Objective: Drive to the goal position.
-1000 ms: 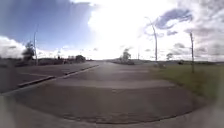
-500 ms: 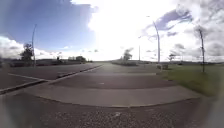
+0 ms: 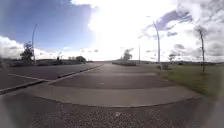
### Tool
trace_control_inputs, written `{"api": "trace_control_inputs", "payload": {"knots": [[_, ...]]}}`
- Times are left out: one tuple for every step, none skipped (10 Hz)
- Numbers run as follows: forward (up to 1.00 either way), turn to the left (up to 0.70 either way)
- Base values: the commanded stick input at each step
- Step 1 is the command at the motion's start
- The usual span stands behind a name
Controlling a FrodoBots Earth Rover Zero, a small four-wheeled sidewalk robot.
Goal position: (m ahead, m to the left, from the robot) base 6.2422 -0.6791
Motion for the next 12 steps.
{"api": "trace_control_inputs", "payload": {"knots": [[1.0,-0.4],[1.0,-0.4],[1.0,-0.4],[1.0,-0.4],[1.0,-0.4],[1.0,-0.4],[1.0,-0.19],[1.0,-0.12],[1.0,-0.04],[1.0,0.0],[1.0,0.0],[1.0,0.0]]}}
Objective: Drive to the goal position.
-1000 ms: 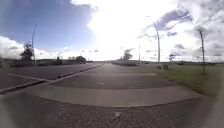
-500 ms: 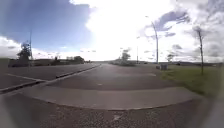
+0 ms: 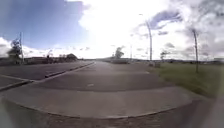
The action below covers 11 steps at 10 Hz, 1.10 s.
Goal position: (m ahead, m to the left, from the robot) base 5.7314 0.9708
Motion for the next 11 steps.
{"api": "trace_control_inputs", "payload": {"knots": [[1.0,0.0],[1.0,0.0],[1.0,0.0],[1.0,0.0],[1.0,0.0],[1.0,0.0],[1.0,0.0],[1.0,0.0],[1.0,0.0],[1.0,0.0],[1.0,0.0]]}}
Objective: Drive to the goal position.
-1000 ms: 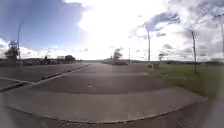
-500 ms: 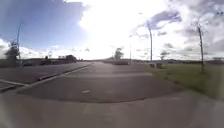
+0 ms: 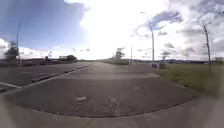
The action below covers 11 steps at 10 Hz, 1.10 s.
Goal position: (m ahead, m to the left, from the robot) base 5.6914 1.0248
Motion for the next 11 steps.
{"api": "trace_control_inputs", "payload": {"knots": [[1.0,0.0],[1.0,0.0],[1.0,0.0],[1.0,0.0],[1.0,0.0],[1.0,0.0],[1.0,0.0],[1.0,0.0],[1.0,0.0],[1.0,0.0],[1.0,0.0]]}}
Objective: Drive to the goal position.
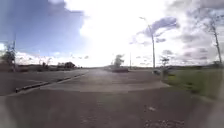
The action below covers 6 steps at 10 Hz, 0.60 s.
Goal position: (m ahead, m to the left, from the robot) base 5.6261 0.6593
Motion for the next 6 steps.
{"api": "trace_control_inputs", "payload": {"knots": [[1.0,0.0],[1.0,0.0],[1.0,0.0],[1.0,0.0],[1.0,0.0],[1.0,0.0]]}}
